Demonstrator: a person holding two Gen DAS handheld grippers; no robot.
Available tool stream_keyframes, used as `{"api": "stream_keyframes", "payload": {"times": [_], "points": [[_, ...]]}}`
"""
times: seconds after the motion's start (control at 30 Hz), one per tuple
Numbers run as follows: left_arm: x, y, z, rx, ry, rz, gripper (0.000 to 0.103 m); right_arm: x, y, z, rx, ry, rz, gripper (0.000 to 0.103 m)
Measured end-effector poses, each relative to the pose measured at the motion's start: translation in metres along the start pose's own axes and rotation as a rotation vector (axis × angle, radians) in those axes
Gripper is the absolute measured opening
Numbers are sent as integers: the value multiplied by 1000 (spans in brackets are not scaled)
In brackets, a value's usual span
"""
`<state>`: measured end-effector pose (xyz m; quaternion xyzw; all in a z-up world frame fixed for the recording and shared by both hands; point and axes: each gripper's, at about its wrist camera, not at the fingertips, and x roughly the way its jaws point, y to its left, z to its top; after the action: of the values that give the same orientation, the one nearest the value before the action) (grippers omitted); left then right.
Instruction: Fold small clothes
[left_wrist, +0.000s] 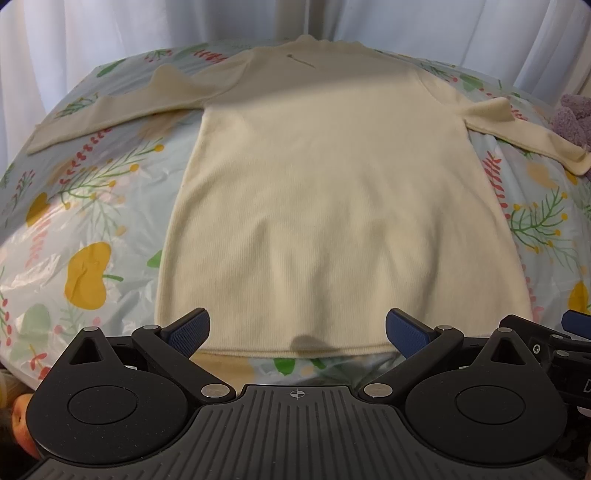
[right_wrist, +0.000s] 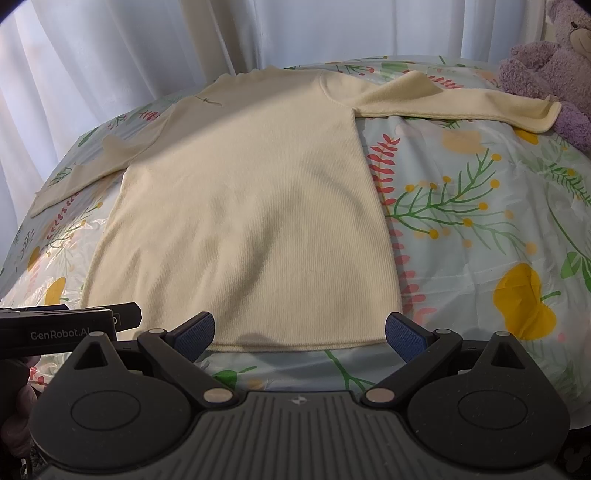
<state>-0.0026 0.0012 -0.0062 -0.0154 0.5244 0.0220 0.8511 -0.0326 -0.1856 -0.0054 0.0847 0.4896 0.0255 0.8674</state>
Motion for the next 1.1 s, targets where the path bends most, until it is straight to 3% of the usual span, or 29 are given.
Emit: {"api": "stream_keyframes", "payload": {"times": [1.1], "points": [[0,2,0,-14,19,6,103,2,0,0,0,20,15,99]]}}
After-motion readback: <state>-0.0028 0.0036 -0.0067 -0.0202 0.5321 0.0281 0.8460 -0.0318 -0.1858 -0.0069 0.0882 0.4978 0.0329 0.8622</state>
